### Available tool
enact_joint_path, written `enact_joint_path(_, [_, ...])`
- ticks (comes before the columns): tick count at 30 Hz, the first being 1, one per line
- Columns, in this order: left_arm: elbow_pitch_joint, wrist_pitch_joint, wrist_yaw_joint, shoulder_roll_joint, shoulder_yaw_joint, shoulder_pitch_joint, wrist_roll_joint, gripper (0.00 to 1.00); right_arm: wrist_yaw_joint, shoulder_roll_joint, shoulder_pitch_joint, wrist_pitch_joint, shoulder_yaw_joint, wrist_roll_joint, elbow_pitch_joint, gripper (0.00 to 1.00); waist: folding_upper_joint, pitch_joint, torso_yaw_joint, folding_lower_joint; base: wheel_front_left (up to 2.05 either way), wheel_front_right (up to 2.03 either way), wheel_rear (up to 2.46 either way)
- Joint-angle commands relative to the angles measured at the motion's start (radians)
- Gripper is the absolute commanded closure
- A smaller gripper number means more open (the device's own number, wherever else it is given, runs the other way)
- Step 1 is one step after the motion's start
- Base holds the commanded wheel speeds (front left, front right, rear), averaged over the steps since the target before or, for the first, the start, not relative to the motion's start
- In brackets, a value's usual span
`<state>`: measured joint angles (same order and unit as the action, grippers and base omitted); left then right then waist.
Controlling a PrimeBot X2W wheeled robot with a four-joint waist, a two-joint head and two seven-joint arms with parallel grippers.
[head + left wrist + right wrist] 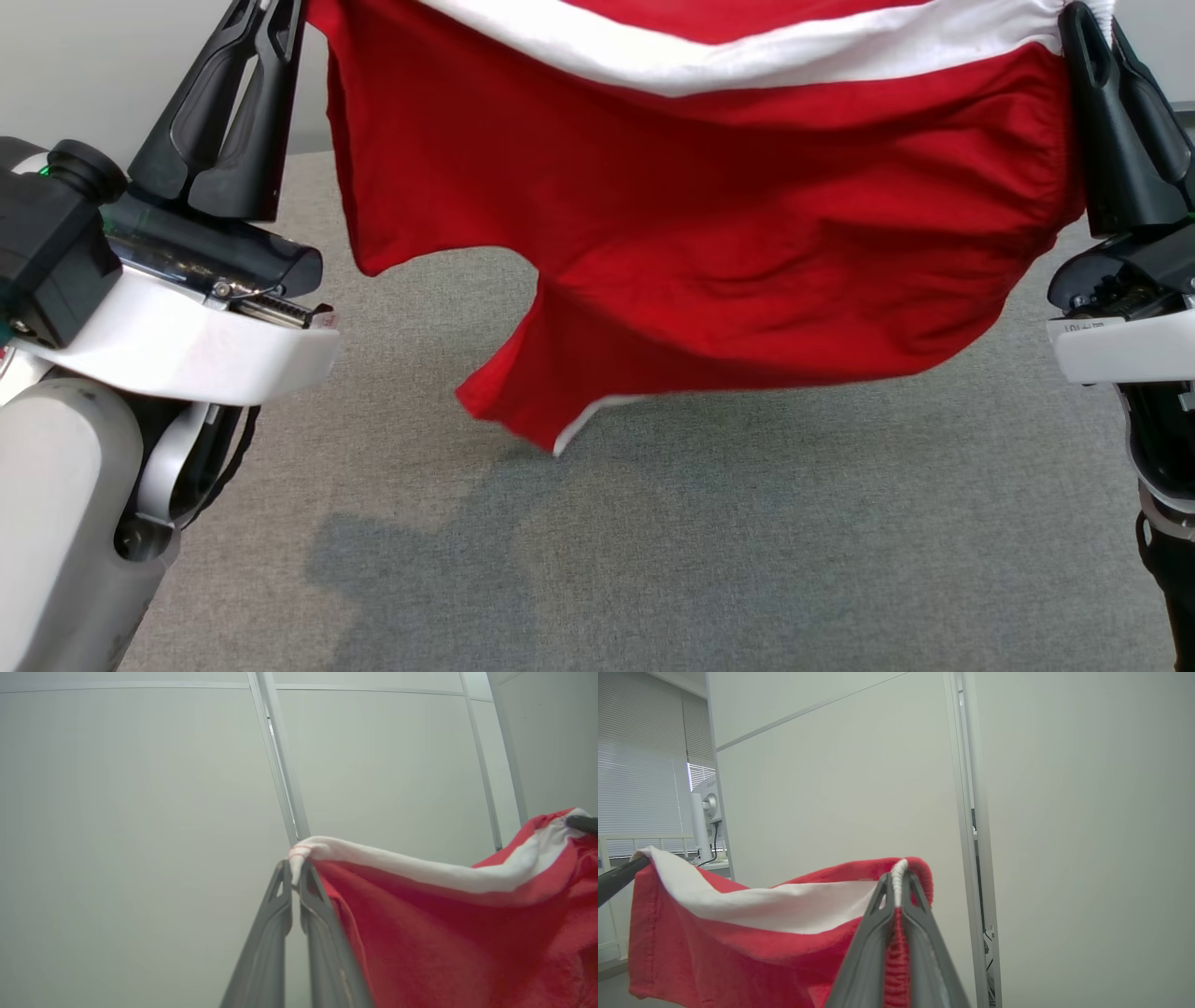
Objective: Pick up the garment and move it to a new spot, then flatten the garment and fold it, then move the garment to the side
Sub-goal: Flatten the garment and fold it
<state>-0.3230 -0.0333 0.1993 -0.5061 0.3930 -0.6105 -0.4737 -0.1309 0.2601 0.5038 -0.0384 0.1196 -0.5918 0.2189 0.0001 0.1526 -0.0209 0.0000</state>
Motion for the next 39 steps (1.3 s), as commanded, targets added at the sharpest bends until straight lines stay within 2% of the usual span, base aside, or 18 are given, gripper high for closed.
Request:
enact_joint_path(1, [-0.006, -0.005, 0.007, -0.006, -0.004, 0.005, 0.005, 1.0, 0.0, 0.0, -0.009, -0.004, -0.006, -0.007, 0.005, 1.0, -0.0001, -0.002, -0.001, 0.0, 0.0, 0.0, 0.0])
enact_joint_path(7, [-0.027, -0.027, 0.011, -0.008, 0.001, 0.005, -0.006, 1.0, 0.0, -0.015, -0.003, -0.028, -0.002, -0.015, -0.004, 1.0, -0.0001, 0.015, -0.003, 0.0, 0.0, 0.0, 0.0])
enact_joint_path(13, [0.037, -0.03, -0.027, 0.009, 0.014, -0.077, -0.023, 1.0, 0.0, -0.01, 0.096, -0.033, 0.019, -0.015, -0.07, 1.0, -0.0001, 0.072, 0.002, 0.0, 0.0, 0.0, 0.0])
enact_joint_path(18, [0.138, -0.015, -0.075, 0.053, 0.026, -0.213, -0.037, 1.0, 0.0, -0.006, 0.24, -0.032, 0.045, -0.02, -0.164, 1.0, -0.0001, 0.133, 0.018, 0.0, 0.0, 0.0, 0.0])
enact_joint_path(25, [0.406, 0.061, -0.149, 0.14, 0.019, -0.474, -0.051, 1.0, 0.0, -0.028, 0.538, 0.018, 0.101, -0.022, -0.392, 1.0, -0.0001, 0.222, 0.044, 0.0, 0.0, 0.0, 0.0])
enact_joint_path(29, [0.603, 0.139, -0.178, 0.185, 0.007, -0.604, -0.05, 1.0, 0.0, -0.056, 0.707, 0.106, 0.141, -0.02, -0.57, 1.0, -0.0001, 0.249, 0.055, 0.0, 0.0, 0.0, 0.0])
enact_joint_path(30, [0.603, 0.139, -0.178, 0.185, 0.007, -0.604, -0.05, 1.0, 0.0, -0.056, 0.707, 0.106, 0.141, -0.02, -0.57, 1.0, -0.0001, 0.249, 0.055, 0.0, 0.0, 0.0, 0.0])
enact_joint_path(35, [0.84, 0.223, -0.215, 0.237, 0.006, -0.698, -0.06, 1.0, 0.0, -0.087, 0.842, 0.232, 0.199, -0.023, -0.801, 1.0, -0.0001, 0.266, 0.065, 0.0, 0.0, 0.0, 0.0])
enact_joint_path(39, [0.996, 0.265, -0.253, 0.284, 0.006, -0.699, -0.083, 1.0, 0.0, -0.107, 0.877, 0.272, 0.275, -0.048, -0.942, 1.0, -0.0001, 0.276, 0.07, 0.0, 0.0, 0.0, 0.0])
